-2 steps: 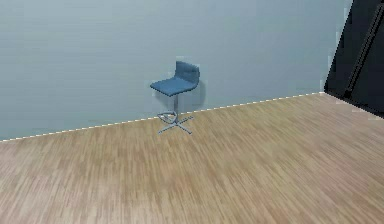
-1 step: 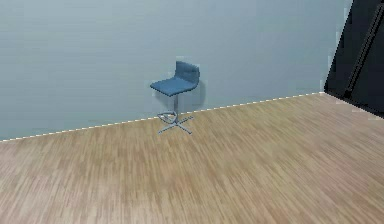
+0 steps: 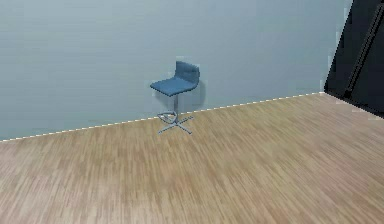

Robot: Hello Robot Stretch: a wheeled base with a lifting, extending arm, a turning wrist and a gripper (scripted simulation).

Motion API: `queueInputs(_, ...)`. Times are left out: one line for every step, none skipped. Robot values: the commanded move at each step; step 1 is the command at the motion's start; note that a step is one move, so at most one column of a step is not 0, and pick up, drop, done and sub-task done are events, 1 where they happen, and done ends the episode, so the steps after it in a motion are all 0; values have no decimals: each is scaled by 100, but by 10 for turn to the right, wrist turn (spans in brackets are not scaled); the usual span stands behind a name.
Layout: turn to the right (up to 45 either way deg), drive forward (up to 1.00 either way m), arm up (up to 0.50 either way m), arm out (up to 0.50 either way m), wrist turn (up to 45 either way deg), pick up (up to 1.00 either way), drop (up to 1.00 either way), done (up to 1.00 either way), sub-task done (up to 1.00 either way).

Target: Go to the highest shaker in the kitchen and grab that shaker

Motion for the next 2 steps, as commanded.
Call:
queueInputs(0, 0, 10, 0, 0, 0, 0, 0, 0)
queueInputs(0, 0, 0, 0, 0, 0, 0, 100, 0)
